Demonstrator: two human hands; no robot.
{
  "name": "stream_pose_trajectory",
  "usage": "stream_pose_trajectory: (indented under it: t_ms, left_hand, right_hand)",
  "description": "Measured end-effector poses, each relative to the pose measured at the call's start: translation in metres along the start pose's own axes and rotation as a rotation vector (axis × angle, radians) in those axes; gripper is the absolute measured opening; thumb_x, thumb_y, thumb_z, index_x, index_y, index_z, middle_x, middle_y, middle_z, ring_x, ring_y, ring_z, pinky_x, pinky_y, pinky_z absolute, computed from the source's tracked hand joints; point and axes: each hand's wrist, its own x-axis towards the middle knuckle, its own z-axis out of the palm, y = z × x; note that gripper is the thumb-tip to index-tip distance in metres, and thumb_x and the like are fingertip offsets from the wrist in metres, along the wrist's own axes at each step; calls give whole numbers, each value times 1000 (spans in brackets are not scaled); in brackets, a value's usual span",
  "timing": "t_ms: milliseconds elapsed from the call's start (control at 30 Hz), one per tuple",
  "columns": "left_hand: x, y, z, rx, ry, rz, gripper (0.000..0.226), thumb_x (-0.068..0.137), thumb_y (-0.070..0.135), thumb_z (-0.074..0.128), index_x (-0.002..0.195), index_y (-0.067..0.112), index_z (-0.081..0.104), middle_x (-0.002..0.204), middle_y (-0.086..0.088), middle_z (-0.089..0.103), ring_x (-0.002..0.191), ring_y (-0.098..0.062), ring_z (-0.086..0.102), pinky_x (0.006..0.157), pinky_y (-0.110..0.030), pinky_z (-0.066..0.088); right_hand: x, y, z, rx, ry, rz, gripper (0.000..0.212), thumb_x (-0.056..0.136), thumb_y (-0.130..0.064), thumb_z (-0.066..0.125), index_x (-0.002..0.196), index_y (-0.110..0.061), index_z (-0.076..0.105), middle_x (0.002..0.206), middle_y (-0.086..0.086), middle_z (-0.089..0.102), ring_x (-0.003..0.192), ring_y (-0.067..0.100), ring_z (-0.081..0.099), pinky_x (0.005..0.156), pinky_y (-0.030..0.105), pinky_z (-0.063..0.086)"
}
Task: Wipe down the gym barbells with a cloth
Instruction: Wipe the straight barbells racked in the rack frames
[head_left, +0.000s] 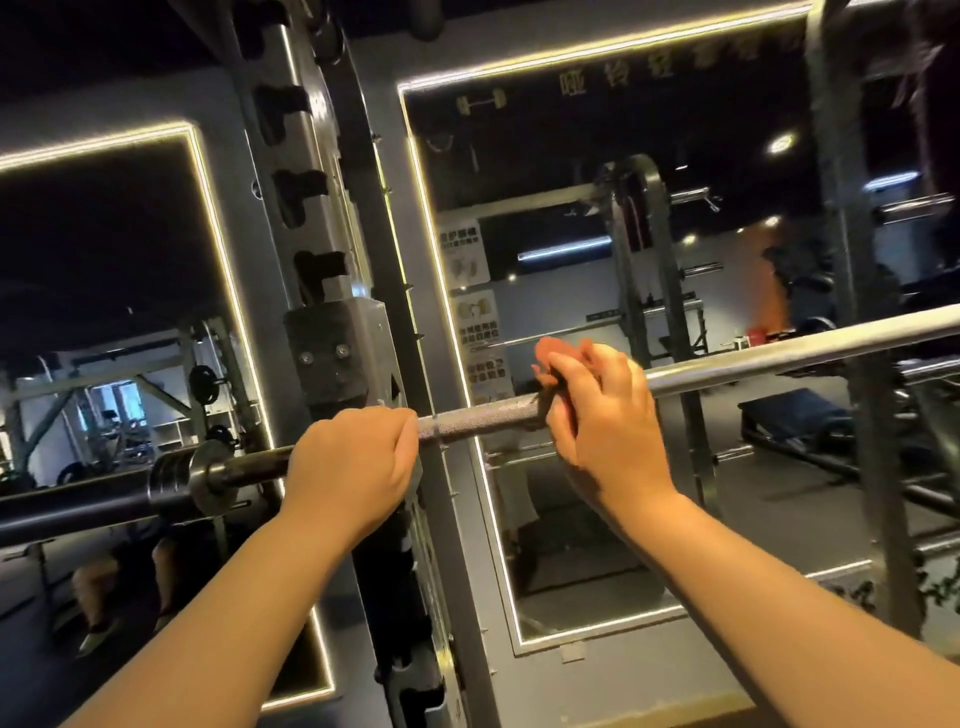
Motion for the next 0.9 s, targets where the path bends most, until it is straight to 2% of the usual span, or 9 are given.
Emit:
stream_pose_trajectory:
  t_ms: [67, 133, 200, 333, 400, 500, 600, 767, 900]
  left_hand:
    - [2, 10, -2, 40, -4, -9, 36, 105, 37, 28, 90, 29, 60, 67, 8, 53, 56, -10, 50, 56, -32, 46]
    - [6, 27, -4, -2, -3, -5, 36, 105, 37, 23, 92, 27, 56, 72, 8, 51, 60, -11, 48, 60, -31, 39]
    - [13, 41, -1, -102, -39, 35, 39, 106, 38, 23, 98, 25, 59, 84, 6, 59, 73, -16, 56, 70, -34, 45]
    - [13, 49, 8, -310, -47, 65, 46, 108, 36, 24, 122, 20, 65, 108, -2, 68, 98, -22, 62, 89, -38, 48]
    - [9, 45, 10, -355, -6, 79, 39, 109, 30, 32, 128, 19, 65, 109, -2, 69, 98, -21, 61, 89, -33, 45]
    - [8, 45, 11, -344, -2, 65, 40, 109, 31, 32, 123, 18, 67, 103, -2, 69, 92, -21, 63, 87, -36, 50]
    - [11, 55, 12, -252, 7, 16, 55, 103, 37, 18, 107, 16, 68, 87, -2, 67, 78, -22, 62, 77, -44, 55]
    - [5, 60, 17, -244, 66, -50, 32, 104, 23, 37, 101, 19, 69, 76, 4, 59, 68, -19, 55, 71, -41, 51]
    - [9, 56, 24, -222, 69, -36, 36, 103, 23, 33, 104, 21, 69, 75, 4, 59, 68, -21, 55, 71, -45, 50]
  right_hand:
    - [-5, -23, 4, 44, 37, 157, 40, 101, -25, 47, 138, -15, 56, 147, 13, 35, 140, 45, 31, 109, 68, 40]
    - [-11, -42, 18, 28, 9, 22, 36, 97, -17, 51, 130, -8, 63, 142, 11, 38, 138, 45, 32, 110, 71, 34]
    - [-16, -43, 27, 48, -120, -146, 48, 87, -8, 68, 134, -10, 62, 142, 9, 38, 141, 45, 30, 109, 72, 35]
    - [1, -4, -5, 7, -234, -302, 62, 84, -1, 75, 142, -13, 58, 140, 11, 47, 134, 31, 43, 106, 59, 47]
    - [9, 19, -25, 5, -251, -136, 50, 92, -12, 71, 141, -15, 59, 139, 8, 50, 134, 16, 45, 110, 54, 45]
    - [15, 47, -43, -120, -76, 137, 40, 98, -18, 61, 138, -13, 59, 146, 19, 44, 140, 43, 37, 112, 64, 39]
    - [16, 32, -43, -26, -14, 371, 37, 105, -19, 48, 141, -16, 53, 154, 15, 32, 147, 39, 22, 118, 57, 33]
    - [5, -6, -32, 91, -223, 76, 44, 98, -9, 59, 141, -20, 55, 148, 4, 41, 140, 25, 28, 121, 48, 32]
    - [16, 18, -59, 68, -412, -70, 59, 96, -10, 65, 150, -25, 47, 149, -6, 39, 141, 12, 25, 120, 23, 21]
